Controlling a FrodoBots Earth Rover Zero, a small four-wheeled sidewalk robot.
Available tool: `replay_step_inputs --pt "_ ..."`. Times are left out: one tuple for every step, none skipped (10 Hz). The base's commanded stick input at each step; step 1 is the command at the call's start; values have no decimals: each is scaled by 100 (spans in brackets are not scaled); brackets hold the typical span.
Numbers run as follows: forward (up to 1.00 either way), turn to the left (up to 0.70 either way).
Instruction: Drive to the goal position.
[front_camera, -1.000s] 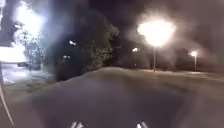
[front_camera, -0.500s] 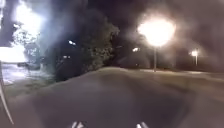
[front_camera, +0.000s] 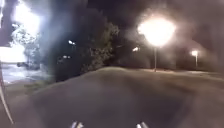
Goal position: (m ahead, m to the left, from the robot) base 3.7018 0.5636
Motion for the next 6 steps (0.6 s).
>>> replay_step_inputs --pt "50 0" --pt "50 0" --pt "50 0" --pt "50 0" --pt "50 0" --pt "50 0"
